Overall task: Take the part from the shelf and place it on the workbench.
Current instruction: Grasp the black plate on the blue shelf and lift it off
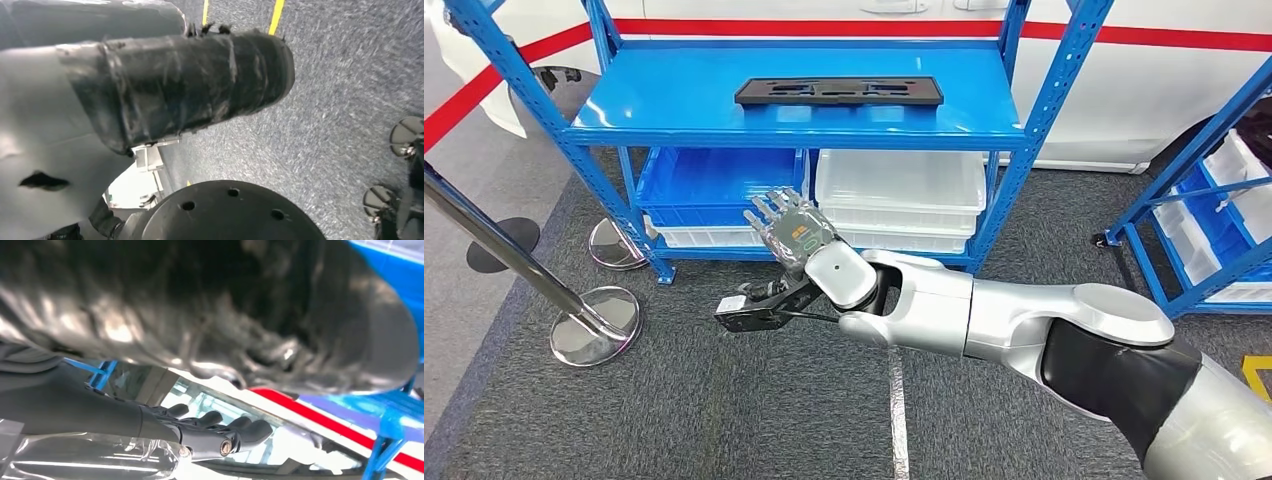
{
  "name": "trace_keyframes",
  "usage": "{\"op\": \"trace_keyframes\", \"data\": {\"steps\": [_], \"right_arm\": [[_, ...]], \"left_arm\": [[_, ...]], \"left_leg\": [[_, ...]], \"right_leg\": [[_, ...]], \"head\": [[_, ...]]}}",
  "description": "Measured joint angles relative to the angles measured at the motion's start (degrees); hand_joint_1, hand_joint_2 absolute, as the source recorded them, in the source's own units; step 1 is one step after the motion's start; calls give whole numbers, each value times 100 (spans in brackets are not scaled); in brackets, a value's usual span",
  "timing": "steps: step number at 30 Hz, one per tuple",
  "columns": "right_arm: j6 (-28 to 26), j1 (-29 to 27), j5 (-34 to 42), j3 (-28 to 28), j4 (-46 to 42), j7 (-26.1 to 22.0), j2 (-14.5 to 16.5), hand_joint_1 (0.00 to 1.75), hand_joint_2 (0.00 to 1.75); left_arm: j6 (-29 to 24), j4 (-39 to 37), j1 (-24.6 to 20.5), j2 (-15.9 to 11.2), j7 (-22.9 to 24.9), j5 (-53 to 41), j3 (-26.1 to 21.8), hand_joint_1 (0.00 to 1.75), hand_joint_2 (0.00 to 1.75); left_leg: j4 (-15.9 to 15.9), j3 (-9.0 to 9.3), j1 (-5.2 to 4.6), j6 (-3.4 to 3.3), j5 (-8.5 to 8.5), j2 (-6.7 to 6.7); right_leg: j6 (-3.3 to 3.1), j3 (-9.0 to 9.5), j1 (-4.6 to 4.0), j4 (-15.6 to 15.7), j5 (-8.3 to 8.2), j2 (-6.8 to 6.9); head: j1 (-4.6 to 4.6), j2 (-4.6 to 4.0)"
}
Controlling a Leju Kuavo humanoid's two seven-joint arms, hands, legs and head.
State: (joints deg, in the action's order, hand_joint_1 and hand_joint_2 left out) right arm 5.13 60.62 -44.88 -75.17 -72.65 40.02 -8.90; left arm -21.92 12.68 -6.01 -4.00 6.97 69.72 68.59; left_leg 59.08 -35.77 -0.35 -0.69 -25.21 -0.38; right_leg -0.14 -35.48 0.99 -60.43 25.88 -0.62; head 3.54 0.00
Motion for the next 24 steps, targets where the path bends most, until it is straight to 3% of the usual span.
{"op": "trace_keyframes", "data": {"steps": [3,4,6,7,8,9,11,13,15,18,20,22,23,24], "right_arm": [[1,10,-1,-2,0,0,-1,0,0],[1,17,-1,-2,0,0,-2,0,0],[2,14,1,-7,1,0,-3,0,0],[4,4,1,-14,2,0,-4,0,0],[7,-7,1,-23,4,0,-6,0,0],[10,-12,1,-31,6,0,-7,0,0],[15,-5,1,-38,9,0,-9,0,0],[17,5,1,-40,9,1,-7,0,0],[20,9,1,-42,10,1,-7,0,0],[21,14,1,-43,13,5,-8,0,0],[25,19,1,-44,13,7,-6,0,0],[37,20,1,-51,14,7,-4,0,0],[43,19,2,-57,15,7,-4,0,0],[49,18,2,-62,15,7,-3,0,0]], "left_arm": [[13,0,1,4,-4,0,0,0,0],[16,0,4,7,-4,0,0,0,0],[20,0,6,9,-3,0,1,0,0],[20,0,5,9,-2,0,1,0,0],[20,0,4,8,-2,0,1,0,0],[19,0,3,8,-2,0,1,0,0],[17,0,6,8,-2,0,0,0,0],[17,0,8,9,-1,0,0,0,0],[16,0,6,9,-1,0,0,0,0],[15,0,6,11,0,0,0,0,0],[22,0,4,15,1,0,0,0,0],[38,0,-1,15,3,0,0,0,0],[47,0,1,15,5,0,1,0,0],[56,0,7,15,9,0,1,0,0]], "left_leg": [[-148,101,44,-76,52,11],[-191,137,60,-100,65,19],[-201,153,55,-133,56,27],[-195,154,53,-141,46,26],[-186,157,53,-145,34,21],[-170,162,53,-141,17,15],[-108,176,56,-111,-43,2],[-15,153,35,-55,-110,-5],[17,131,19,-10,-136,-5],[121,100,39,70,-233,3],[622,-139,59,141,-485,9],[1325,-525,82,189,-729,10],[1511,-651,89,198,-729,10],[1496,-681,94,198,-624,10]], "right_leg": [[91,-16,-8,-82,84,17],[106,-107,-13,-286,202,24],[121,-456,-13,-987,520,32],[129,-633,-11,-1309,619,32],[137,-737,-6,-1471,619,34],[141,-733,0,-1415,508,36],[131,-440,12,-740,119,43],[96,-154,3,-151,-71,43],[50,-96,-23,-42,-52,36],[-32,-57,8,0,-53,29],[-74,-12,25,31,-44,34],[-100,6,22,33,-25,38],[-105,18,20,32,-13,36],[-106,37,20,31,1,30]], "head": [[14,0],[19,0],[20,0],[19,0],[19,0],[19,0],[19,0],[15,0],[14,0],[4,0],[-13,0],[-19,0],[-19,0],[-19,0]]}}
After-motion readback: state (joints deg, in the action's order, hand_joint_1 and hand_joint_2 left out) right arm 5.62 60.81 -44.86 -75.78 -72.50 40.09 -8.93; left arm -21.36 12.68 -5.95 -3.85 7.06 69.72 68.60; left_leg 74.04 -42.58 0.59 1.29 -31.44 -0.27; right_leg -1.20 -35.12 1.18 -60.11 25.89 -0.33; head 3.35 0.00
